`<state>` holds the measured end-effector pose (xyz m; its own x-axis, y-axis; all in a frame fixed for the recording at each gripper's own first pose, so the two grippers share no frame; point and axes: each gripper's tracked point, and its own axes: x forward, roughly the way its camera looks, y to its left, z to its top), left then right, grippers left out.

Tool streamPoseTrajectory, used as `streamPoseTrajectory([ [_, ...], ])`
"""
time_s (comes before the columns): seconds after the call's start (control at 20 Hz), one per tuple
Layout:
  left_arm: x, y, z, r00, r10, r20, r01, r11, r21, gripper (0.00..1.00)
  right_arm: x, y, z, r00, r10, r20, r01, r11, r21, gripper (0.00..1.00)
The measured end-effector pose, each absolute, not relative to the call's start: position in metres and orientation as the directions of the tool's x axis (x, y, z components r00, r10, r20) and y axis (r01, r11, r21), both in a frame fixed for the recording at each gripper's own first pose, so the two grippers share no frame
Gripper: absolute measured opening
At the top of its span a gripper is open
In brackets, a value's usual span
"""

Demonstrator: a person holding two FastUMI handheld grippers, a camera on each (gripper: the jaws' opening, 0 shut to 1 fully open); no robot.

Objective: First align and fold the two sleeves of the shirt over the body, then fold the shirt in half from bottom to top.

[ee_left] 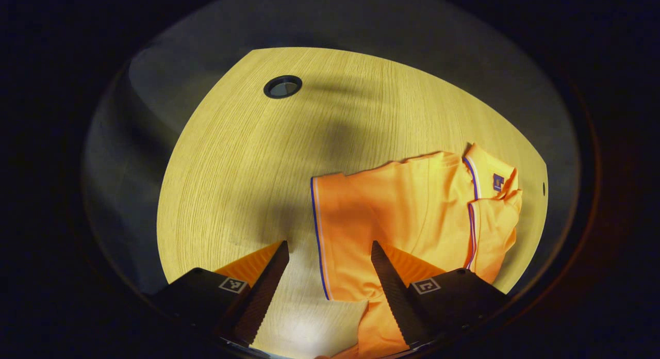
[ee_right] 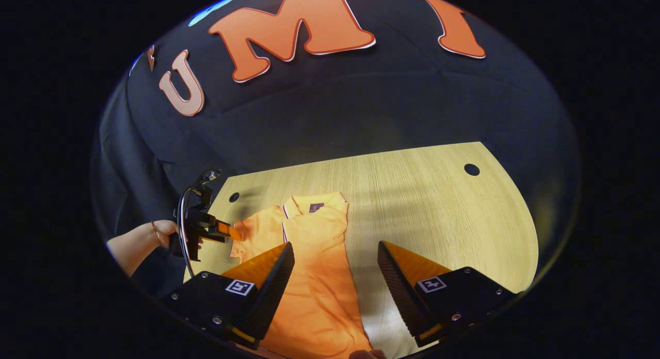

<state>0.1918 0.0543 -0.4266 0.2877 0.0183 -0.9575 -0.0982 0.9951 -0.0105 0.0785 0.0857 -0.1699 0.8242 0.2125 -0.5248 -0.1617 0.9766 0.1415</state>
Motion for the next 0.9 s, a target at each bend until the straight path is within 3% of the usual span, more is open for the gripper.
streamPoseTrajectory([
  [0.2, 0.187, 0.051, -0.439, 0.248, 0.031, -0.968, -0.094, 0.996, 0.007, 0.96, 0.08, 0.078, -0.173, 0.824, 0.201, -0.53, -0.151, 0.979, 0.136, 0.99],
  [0.3, 0.192, 0.049, -0.435, 0.255, 0.034, -0.966, -0.086, 0.996, 0.012, 0.89, 0.08, 0.074, -0.172, 0.825, 0.197, -0.53, -0.145, 0.98, 0.139, 0.99],
  [0.35, 0.191, 0.046, -0.436, 0.252, 0.031, -0.967, -0.075, 0.997, 0.012, 0.79, 0.08, 0.072, -0.171, 0.825, 0.199, -0.529, -0.143, 0.979, 0.145, 0.99],
  [0.4, 0.19, 0.043, -0.436, 0.245, 0.027, -0.969, -0.06, 0.998, 0.013, 0.77, 0.079, 0.071, -0.17, 0.825, 0.2, -0.528, -0.14, 0.979, 0.152, 0.99],
  [0.55, 0.188, 0.04, -0.437, 0.231, 0.032, -0.972, -0.08, 0.997, 0.014, 0.57, 0.078, 0.063, -0.168, 0.823, 0.198, -0.533, -0.135, 0.979, 0.156, 0.99],
  [0.6, 0.193, 0.039, -0.453, 0.241, 0.019, -0.97, -0.078, 0.997, 0.001, 0.57, 0.078, 0.06, -0.168, 0.824, 0.191, -0.534, -0.13, 0.98, 0.15, 0.99],
  [0.7, 0.193, 0.029, -0.441, 0.262, 0.009, -0.965, -0.095, 0.995, -0.017, 0.2, 0.074, 0.056, -0.166, 0.824, 0.187, -0.535, -0.126, 0.981, 0.148, 0.99],
  [0.75, 0.189, 0.029, -0.438, 0.264, 0.01, -0.964, -0.106, 0.994, -0.019, 0.11, 0.073, 0.054, -0.165, 0.824, 0.185, -0.535, -0.124, 0.981, 0.148, 0.99],
  [0.9, 0.187, 0.017, -0.424, 0.302, -0.032, -0.953, -0.118, 0.99, -0.071, 0.07, 0.069, 0.049, -0.163, 0.83, 0.174, -0.529, -0.121, 0.984, 0.134, 0.99],
])
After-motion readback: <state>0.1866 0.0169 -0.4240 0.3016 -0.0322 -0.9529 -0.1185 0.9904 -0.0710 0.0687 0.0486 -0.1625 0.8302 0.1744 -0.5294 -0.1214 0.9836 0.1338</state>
